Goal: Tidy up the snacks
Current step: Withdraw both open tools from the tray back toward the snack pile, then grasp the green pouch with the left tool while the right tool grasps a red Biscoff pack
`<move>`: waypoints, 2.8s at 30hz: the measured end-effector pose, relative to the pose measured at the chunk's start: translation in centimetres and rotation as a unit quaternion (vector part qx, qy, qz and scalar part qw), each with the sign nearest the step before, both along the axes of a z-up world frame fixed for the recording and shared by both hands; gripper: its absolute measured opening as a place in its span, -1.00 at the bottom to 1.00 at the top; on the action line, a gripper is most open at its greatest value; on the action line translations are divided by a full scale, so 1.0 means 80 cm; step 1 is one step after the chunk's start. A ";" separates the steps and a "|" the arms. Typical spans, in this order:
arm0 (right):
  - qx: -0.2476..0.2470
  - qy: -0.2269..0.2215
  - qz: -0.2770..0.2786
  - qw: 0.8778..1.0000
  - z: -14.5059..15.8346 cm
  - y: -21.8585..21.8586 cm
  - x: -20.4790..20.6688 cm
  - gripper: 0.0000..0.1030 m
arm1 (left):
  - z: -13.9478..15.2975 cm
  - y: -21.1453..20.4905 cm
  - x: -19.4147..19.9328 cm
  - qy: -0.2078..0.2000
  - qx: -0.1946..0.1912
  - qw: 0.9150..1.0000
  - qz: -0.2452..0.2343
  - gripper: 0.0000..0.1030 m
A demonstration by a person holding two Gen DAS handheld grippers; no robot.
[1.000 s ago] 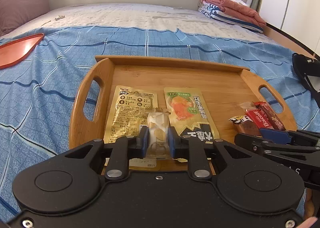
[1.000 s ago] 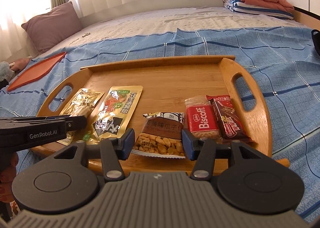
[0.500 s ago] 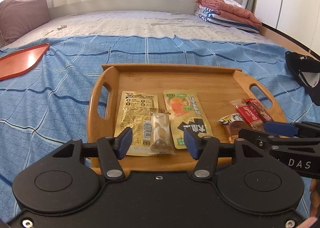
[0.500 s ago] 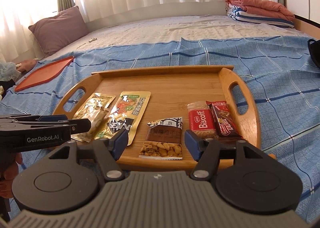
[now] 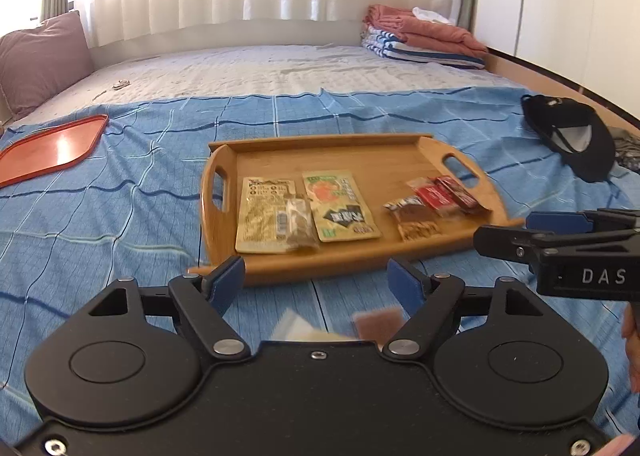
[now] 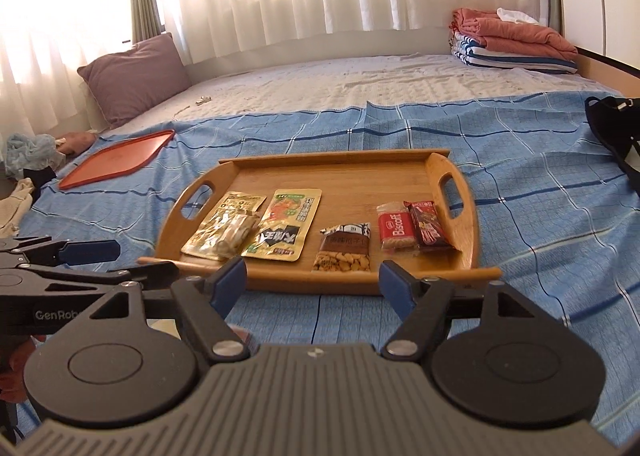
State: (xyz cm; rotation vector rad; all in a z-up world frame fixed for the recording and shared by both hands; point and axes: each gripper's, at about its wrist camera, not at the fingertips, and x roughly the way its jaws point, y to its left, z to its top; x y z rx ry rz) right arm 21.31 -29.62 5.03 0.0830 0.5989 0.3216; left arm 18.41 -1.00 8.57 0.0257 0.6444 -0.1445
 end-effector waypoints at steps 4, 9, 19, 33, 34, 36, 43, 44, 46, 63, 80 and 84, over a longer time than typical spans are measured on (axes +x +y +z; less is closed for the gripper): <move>-0.004 -0.007 0.009 1.000 0.002 -0.004 -0.037 0.65 | 0.003 0.000 -0.047 -0.004 -0.003 1.000 -0.018 0.54; -0.023 -0.014 0.022 0.999 -0.001 -0.004 -0.074 0.67 | 0.002 -0.002 -0.096 -0.022 0.009 0.999 -0.024 0.56; -0.024 -0.023 0.017 0.999 -0.016 -0.020 -0.130 0.70 | -0.018 -0.012 -0.161 -0.021 -0.005 0.999 -0.044 0.59; -0.051 -0.004 0.001 0.999 -0.061 -0.042 -0.156 0.69 | -0.062 -0.037 -0.184 -0.001 -0.002 0.998 -0.067 0.47; -0.052 -0.002 0.000 0.999 -0.063 -0.044 -0.157 0.69 | -0.065 -0.039 -0.183 -0.001 -0.001 0.998 -0.069 0.44; -0.055 0.001 -0.002 0.999 -0.068 -0.045 -0.156 0.66 | -0.069 -0.044 -0.182 -0.001 0.002 0.997 -0.071 0.35; -0.058 0.010 -0.007 0.998 -0.084 -0.048 -0.154 0.59 | -0.083 -0.058 -0.171 0.007 -0.001 0.997 -0.080 0.24; -0.058 0.013 -0.007 0.998 -0.086 -0.048 -0.153 0.58 | -0.085 -0.060 -0.169 0.008 -0.002 0.997 -0.081 0.23; -0.055 0.017 -0.009 0.998 -0.090 -0.048 -0.152 0.58 | -0.088 -0.063 -0.165 0.011 -0.005 0.997 -0.081 0.14; -0.053 0.013 -0.010 0.998 -0.102 -0.028 -0.139 0.54 | -0.107 -0.061 -0.156 0.015 -0.017 0.998 -0.065 0.16; -0.056 0.012 -0.008 0.998 -0.104 -0.013 -0.131 0.58 | -0.074 -0.050 -0.161 -0.028 -0.020 0.999 -0.037 -0.09; -0.059 0.012 -0.013 0.998 -0.105 0.001 -0.123 0.54 | -0.061 -0.039 -0.161 -0.038 -0.021 0.999 -0.022 -0.09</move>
